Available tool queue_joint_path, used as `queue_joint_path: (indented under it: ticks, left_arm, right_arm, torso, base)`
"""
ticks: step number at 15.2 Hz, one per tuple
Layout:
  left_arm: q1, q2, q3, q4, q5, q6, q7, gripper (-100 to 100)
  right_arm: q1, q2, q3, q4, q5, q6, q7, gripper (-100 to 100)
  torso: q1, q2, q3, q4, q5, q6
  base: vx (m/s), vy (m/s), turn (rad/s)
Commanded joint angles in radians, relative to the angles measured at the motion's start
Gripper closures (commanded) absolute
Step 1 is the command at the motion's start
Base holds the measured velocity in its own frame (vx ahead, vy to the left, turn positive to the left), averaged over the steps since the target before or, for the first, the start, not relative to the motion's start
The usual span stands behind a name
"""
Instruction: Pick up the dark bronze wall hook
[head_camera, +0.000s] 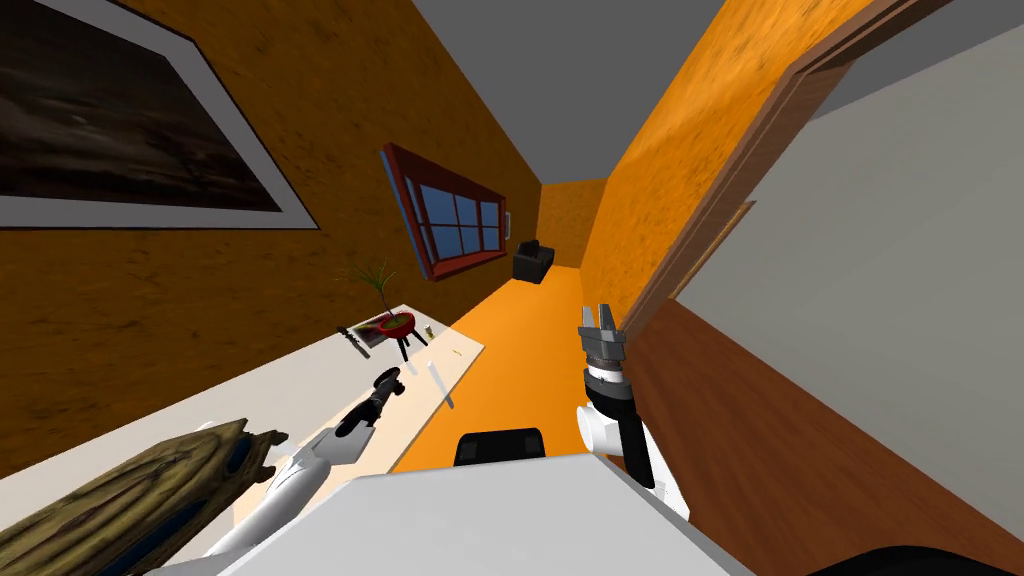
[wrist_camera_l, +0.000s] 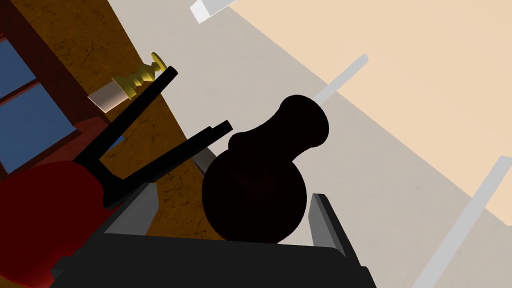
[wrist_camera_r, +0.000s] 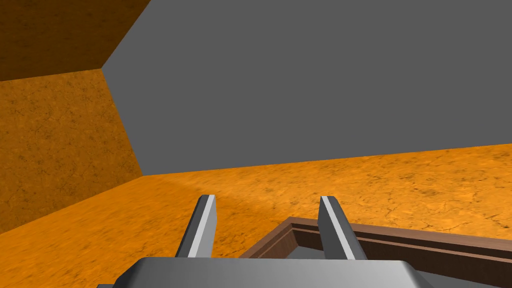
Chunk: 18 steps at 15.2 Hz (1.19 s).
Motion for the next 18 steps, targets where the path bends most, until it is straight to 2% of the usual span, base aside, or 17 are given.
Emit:
queue_joint_path:
  ticks: [1,3,4,12,13,14,18]
  left_arm:
    - [-0.008,0.012,-0.022,0.035,0.007,0.024,0.006,-100]
    - [0.002,0.006,-0.013,0.015,0.004,0.021,0.001,-100]
    - [-0.03,-0.014,0.023,0.053,-0.007,0.016,-0.03,-100]
    - [-0.147,-0.095,0.169,0.188,-0.049,-0.01,-0.155,-100]
    - [-0.129,-0.082,0.145,0.165,-0.043,-0.003,-0.133,-100]
    - [-0.133,-0.084,0.149,0.17,-0.044,-0.005,-0.138,100]
    - [-0.132,-0.084,0.149,0.17,-0.043,-0.004,-0.138,100]
  right_arm:
    - [0.0,0.0,0.0,0.0,0.0,0.0,0.0,0]
    - [0.0,0.0,0.0,0.0,0.0,0.0,0.0,0]
    - [0.0,0.0,0.0,0.0,0.0,0.0,0.0,0]
    - [0.0,0.0,0.0,0.0,0.0,0.0,0.0,0]
    - [0.0,0.0,0.0,0.0,0.0,0.0,0.0,0]
    - [0.0,0.0,0.0,0.0,0.0,0.0,0.0,0]
    - [0.0,0.0,0.0,0.0,0.0,0.0,0.0,0]
  torso:
    - [0.0,0.0,0.0,0.0,0.0,0.0]
    - [-0.001,0.0,0.0,0.0,0.0,-0.001]
    - [-0.003,0.0,0.0,0.0,-0.001,-0.001]
    - [-0.002,0.004,0.002,0.001,0.0,-0.001]
    - [-0.002,0.004,0.002,0.001,0.0,-0.001]
    - [-0.003,0.004,0.002,0.001,-0.001,-0.001]
    - [-0.006,0.002,0.001,0.0,-0.002,-0.001]
  base:
    - [0.025,0.072,-0.256]
    - [0.016,0.042,-0.042]
    - [-0.01,0.036,-0.031]
    - [-0.046,0.064,-0.051]
    - [-0.024,0.037,-0.026]
    - [-0.009,0.014,-0.003]
    - [-0.003,0.002,0.006]
